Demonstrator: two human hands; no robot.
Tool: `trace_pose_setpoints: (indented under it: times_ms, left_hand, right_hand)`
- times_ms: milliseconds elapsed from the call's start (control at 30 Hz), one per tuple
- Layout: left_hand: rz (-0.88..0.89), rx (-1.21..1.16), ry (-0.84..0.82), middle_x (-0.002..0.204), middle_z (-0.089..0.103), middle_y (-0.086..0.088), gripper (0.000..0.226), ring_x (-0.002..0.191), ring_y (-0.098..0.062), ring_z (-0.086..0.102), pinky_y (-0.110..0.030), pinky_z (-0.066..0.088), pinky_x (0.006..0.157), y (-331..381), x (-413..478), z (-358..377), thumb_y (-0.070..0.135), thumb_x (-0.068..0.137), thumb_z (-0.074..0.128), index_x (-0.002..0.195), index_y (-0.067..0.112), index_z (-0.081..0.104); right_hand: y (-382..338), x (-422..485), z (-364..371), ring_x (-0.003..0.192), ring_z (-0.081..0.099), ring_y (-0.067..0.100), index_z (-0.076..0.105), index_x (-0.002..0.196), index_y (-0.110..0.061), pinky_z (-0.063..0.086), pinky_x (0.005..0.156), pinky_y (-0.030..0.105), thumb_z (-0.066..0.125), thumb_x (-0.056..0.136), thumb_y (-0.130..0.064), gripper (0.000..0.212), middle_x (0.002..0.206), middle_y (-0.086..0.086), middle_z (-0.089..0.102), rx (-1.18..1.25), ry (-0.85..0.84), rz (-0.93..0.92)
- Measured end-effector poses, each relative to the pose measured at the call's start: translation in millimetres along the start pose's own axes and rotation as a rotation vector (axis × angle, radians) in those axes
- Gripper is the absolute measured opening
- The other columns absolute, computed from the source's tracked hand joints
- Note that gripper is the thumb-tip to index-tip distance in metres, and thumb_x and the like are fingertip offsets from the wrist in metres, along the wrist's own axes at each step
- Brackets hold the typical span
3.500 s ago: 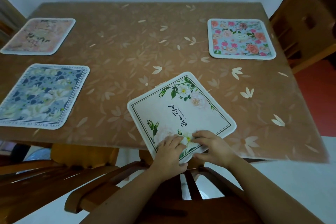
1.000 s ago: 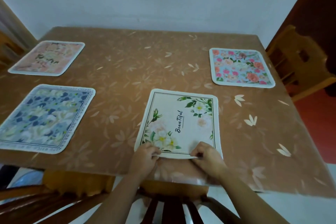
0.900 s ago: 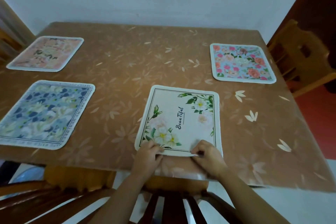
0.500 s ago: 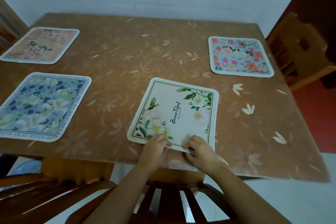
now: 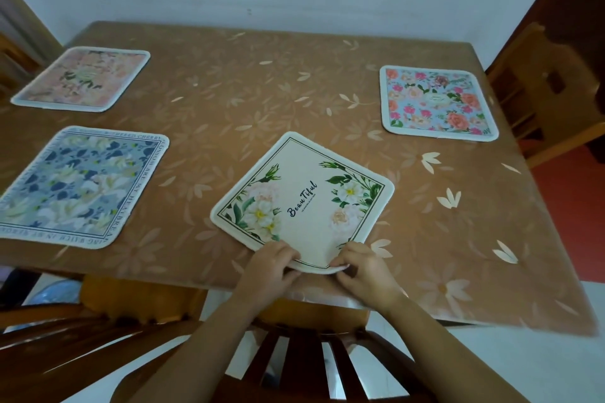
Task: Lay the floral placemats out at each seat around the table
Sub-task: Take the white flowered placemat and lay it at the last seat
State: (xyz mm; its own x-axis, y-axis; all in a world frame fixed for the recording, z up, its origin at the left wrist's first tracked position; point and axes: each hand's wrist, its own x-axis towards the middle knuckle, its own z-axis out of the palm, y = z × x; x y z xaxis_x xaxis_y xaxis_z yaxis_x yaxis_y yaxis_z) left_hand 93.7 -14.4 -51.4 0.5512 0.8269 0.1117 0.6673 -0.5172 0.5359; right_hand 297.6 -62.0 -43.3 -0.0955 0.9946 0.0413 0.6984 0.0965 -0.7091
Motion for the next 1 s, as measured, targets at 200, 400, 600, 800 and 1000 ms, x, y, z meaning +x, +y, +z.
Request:
trace_pose_setpoints:
  times_ms: [200,400,600,800,1000]
  left_hand:
    - [0.057,-0.051,-0.074,0.086,0.058,-0.01,0.004,0.084,-0.024,0.052,-0.036,0.046,0.071,20,-3,8,0.005,0.08,0.058,0.082,0.003,0.061]
    - [-0.033,-0.128,-0.043,0.084,0.054,-0.013,0.004,0.079,-0.025,0.048,-0.038,0.043,0.069,9,-10,-10,0.0,0.076,0.056,0.078,0.001,0.054]
    - [0.013,-0.048,-0.004,0.084,0.056,-0.008,0.01,0.079,-0.023,0.051,-0.031,0.043,0.067,19,-11,-9,0.013,0.077,0.063,0.082,0.007,0.057]
    - [0.091,0.071,0.061,0.077,0.06,-0.01,0.004,0.069,-0.026,0.056,-0.036,0.049,0.055,35,0,-15,0.008,0.08,0.064,0.08,0.005,0.064]
    - [0.029,0.067,0.166,0.074,0.062,-0.011,0.008,0.064,-0.028,0.058,-0.037,0.051,0.05,42,5,-31,-0.005,0.074,0.065,0.076,0.002,0.063]
  right_hand:
    - [-4,2,13,0.077,0.054,0.022,0.066,0.075,-0.006,0.041,0.066,0.026,0.065,0.072,0.0,0.007,0.079,0.011,0.059,0.01,-0.075,-0.011]
    - [4,13,8,0.086,0.057,0.031,0.067,0.081,-0.003,0.046,0.076,0.035,0.067,0.071,0.0,0.01,0.087,0.016,0.063,-0.112,-0.034,-0.028]
    - [-3,24,8,0.084,0.057,0.027,0.068,0.078,-0.006,0.043,0.074,0.029,0.065,0.073,-0.002,0.006,0.082,0.012,0.063,-0.107,-0.041,-0.043]
    - [-16,26,9,0.081,0.054,0.025,0.067,0.078,-0.006,0.045,0.069,0.034,0.063,0.076,-0.004,0.005,0.081,0.012,0.06,-0.06,-0.038,-0.071]
    - [-4,35,-2,0.089,0.052,0.026,0.065,0.081,-0.005,0.042,0.078,0.031,0.063,0.07,0.002,0.013,0.088,0.012,0.059,-0.074,-0.031,0.02]
